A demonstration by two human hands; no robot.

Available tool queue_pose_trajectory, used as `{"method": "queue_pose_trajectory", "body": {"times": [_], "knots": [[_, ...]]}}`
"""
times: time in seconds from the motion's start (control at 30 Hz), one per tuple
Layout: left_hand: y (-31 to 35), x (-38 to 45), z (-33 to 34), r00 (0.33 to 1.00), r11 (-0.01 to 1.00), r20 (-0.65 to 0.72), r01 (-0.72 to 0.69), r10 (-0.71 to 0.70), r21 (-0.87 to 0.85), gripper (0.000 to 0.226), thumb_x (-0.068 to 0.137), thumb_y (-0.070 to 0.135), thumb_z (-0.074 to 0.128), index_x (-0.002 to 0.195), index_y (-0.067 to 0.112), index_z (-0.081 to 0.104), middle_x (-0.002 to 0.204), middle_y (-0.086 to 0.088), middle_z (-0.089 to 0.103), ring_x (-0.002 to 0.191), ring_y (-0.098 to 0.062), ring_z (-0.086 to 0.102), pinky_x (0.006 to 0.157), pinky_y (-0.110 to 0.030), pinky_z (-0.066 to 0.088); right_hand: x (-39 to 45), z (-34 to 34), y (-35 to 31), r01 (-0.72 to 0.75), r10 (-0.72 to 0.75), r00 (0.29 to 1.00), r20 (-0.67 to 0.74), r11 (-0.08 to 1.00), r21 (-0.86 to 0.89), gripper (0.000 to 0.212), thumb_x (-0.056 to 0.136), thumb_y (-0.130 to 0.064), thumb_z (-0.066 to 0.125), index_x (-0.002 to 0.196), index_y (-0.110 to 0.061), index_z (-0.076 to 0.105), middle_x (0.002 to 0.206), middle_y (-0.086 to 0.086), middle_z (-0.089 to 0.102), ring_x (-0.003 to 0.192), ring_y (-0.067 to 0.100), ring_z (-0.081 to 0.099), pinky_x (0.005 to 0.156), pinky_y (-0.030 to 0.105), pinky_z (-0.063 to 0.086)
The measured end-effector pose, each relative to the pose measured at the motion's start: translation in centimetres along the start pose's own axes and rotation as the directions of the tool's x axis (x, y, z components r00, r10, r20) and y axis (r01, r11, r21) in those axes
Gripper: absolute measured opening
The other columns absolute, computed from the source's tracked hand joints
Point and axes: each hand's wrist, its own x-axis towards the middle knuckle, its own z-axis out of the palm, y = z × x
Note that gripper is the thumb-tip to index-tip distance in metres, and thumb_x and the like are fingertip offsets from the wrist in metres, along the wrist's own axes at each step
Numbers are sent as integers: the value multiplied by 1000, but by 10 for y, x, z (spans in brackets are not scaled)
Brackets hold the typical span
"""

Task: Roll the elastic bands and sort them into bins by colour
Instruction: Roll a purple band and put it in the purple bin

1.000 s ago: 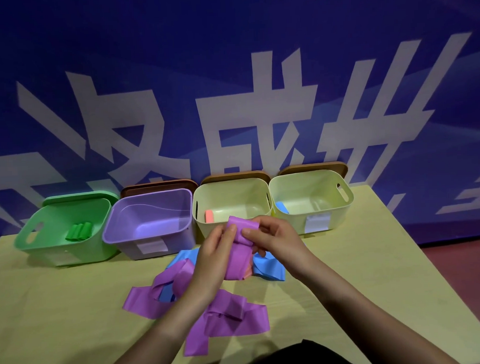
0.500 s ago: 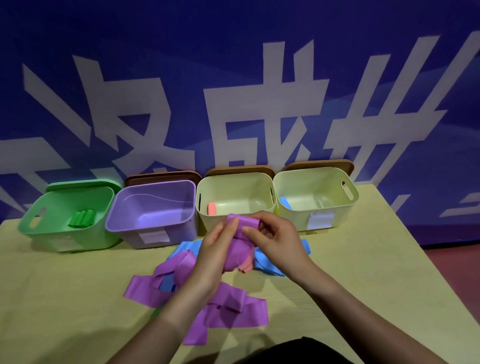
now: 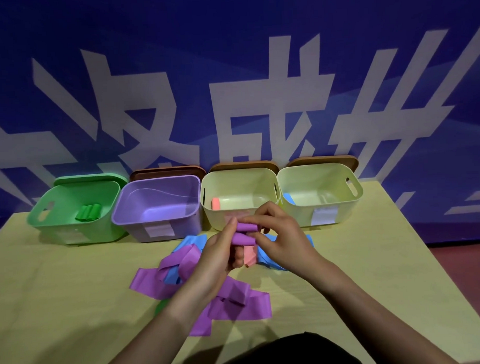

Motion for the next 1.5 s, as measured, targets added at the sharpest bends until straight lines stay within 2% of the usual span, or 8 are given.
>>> {"method": "queue_pose_trajectory", "body": {"times": [0.23, 0.37, 0.47, 0.67, 0.87, 1.0, 1.17, 1.5], "knots": [[-3, 6, -13, 990, 986, 40, -141, 138, 89, 32, 96, 26, 45, 89, -2, 59, 55, -9, 42, 44, -8, 36, 46, -17, 32, 0, -14, -10, -323, 299, 945, 129, 811, 488, 32, 94, -12, 54, 126, -15, 59, 112, 12, 58, 92, 9, 59, 81, 20, 50], [-2, 8, -11, 977, 949, 95, -210, 193, 235, 22, 99, 21, 43, 90, 5, 57, 69, -18, 47, 45, -7, 36, 48, -19, 32, 4, -9, -9, -398, 333, 917, 218, 758, 517, 23, 89, -10, 63, 112, -13, 64, 77, -8, 68, 66, 4, 59, 65, 19, 49], [-2, 8, -7, 982, 954, 78, -187, 173, 233, 27, 97, 22, 46, 86, 0, 56, 50, -5, 41, 42, -8, 36, 49, -21, 32, 5, -7, -9, -360, 325, 930, 169, 727, 584, 15, 84, 0, 67, 91, -13, 63, 67, -11, 65, 62, 2, 57, 61, 16, 45], [-5, 10, -5, 994, 991, 89, -68, 58, 114, 29, 98, 23, 45, 79, 4, 54, 47, -1, 44, 48, -15, 48, 51, -22, 43, 2, -4, -3, -284, 306, 951, 52, 790, 544, 22, 79, 4, 72, 79, -15, 60, 68, -11, 60, 69, 8, 55, 65, 20, 45], [0, 12, -5, 992, 992, 90, 99, -91, -83, 24, 97, 16, 48, 103, -2, 63, 96, -24, 71, 93, -31, 69, 84, -31, 55, 3, -1, 5, -132, 165, 976, -139, 966, 222, 42, 77, 1, 71, 86, -40, 68, 80, -4, 61, 70, 9, 54, 65, 18, 43], [4, 14, -6, 983, 967, 105, 168, -150, -194, 24, 96, 12, 46, 102, -4, 63, 98, -26, 70, 94, -31, 69, 85, -31, 55, 5, -1, 5, -98, 116, 980, -164, 989, 114, 35, 79, -3, 70, 91, -36, 68, 80, -10, 60, 71, 9, 55, 64, 16, 42], [1, 14, -6, 996, 998, 72, 53, -51, -30, 17, 95, 13, 50, 94, -1, 60, 81, -18, 69, 86, -29, 68, 81, -33, 55, 8, -1, 0, -350, 396, 917, -53, 860, 371, 11, 83, -5, 69, 88, -14, 68, 65, -8, 62, 56, 5, 56, 56, 20, 45], [5, 8, -1, 996, 999, 71, -49, 50, -13, 23, 95, 0, 46, 86, 2, 67, 79, -10, 71, 76, -16, 68, 77, -30, 56, 7, -1, -1, -393, 464, 886, -7, 758, 520, 20, 89, -3, 63, 107, -10, 64, 61, 2, 57, 47, 9, 52, 53, 22, 46]]}}
